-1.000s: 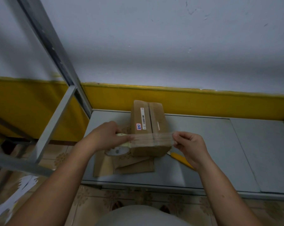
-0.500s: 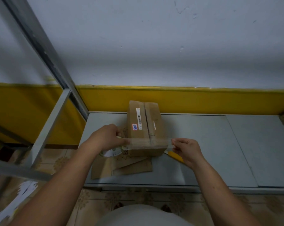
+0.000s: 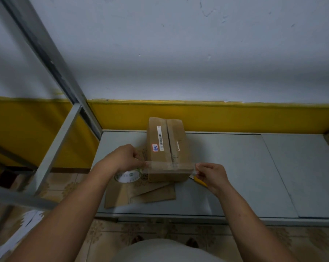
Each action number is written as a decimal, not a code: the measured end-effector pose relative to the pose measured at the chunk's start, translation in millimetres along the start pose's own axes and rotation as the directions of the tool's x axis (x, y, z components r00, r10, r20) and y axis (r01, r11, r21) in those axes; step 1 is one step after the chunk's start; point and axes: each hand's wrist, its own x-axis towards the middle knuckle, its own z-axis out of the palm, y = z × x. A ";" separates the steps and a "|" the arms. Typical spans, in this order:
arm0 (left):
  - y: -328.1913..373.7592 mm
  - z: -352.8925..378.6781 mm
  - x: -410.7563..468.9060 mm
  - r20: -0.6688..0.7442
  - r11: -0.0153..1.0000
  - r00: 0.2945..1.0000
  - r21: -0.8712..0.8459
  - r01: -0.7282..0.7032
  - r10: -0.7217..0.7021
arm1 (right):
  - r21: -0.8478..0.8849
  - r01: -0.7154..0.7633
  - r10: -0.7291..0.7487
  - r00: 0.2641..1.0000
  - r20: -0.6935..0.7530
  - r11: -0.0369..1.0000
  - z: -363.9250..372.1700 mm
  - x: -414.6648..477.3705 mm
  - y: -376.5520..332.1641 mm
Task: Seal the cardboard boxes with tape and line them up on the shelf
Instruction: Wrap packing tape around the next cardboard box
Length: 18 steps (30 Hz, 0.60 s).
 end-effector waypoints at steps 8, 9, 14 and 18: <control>-5.1 5.3 7.7 0.066 0.999 0.998 -0.050 0.013 -0.010 | -0.004 -0.053 0.053 0.998 0.023 0.999 -1.3 7.8 12.7; -8.6 7.7 8.5 0.077 0.999 0.997 -0.048 0.018 -0.014 | -0.007 -0.060 0.060 0.998 0.032 0.998 -1.2 7.9 15.4; -37.0 23.4 13.0 0.143 0.996 0.990 -0.085 0.010 0.002 | -0.008 -0.097 0.098 0.993 0.064 0.995 3.2 9.6 29.1; -42.9 34.5 11.2 0.125 0.995 0.991 -0.101 -0.024 0.037 | 0.073 -0.128 0.122 0.989 0.081 0.989 1.8 7.3 35.9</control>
